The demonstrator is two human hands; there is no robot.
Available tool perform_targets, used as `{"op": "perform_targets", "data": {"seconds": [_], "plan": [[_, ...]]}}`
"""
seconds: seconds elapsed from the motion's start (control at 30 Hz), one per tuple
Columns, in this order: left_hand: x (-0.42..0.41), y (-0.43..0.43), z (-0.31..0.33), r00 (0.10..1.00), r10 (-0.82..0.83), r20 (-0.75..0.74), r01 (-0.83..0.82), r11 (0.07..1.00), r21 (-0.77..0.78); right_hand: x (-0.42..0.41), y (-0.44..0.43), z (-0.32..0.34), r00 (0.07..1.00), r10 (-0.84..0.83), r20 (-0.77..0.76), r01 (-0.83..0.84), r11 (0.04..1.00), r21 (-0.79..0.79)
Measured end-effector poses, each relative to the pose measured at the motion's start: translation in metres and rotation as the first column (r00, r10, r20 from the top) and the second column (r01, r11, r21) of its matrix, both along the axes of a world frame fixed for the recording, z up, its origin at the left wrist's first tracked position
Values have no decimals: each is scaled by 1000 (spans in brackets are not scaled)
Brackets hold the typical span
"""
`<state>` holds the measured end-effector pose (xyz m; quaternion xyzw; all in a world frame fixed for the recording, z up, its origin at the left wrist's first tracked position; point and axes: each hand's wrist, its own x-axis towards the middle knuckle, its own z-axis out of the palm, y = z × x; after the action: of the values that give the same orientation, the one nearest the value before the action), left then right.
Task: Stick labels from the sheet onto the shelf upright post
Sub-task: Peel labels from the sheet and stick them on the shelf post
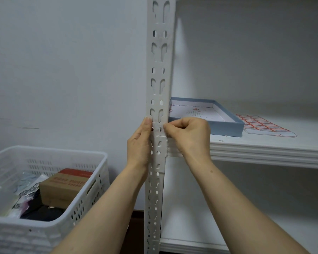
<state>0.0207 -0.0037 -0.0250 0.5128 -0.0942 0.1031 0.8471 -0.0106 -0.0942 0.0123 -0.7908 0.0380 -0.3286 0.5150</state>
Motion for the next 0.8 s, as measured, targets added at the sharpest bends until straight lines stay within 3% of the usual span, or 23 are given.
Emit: {"op": "perform_targets", "data": {"seconds": [0.33,0.53,0.7,0.8], "plan": [[-2,-2,1,999,-5,42,6,1000,-31,4,9,0,996,-76,51,81,991,-108],[-1,-1,0,1000,-5,25,6,1000,-23,3,-3,1,999,49,11,-50,998,31],[-1,-2,-1,1000,-5,22,5,1000,-15,3,5,5,999,-43,30,47,986,-158],[-1,-1,-2,1000,-1,23,1,1000,-9,5,3,4,999,-35,28,39,988,-152]]}}
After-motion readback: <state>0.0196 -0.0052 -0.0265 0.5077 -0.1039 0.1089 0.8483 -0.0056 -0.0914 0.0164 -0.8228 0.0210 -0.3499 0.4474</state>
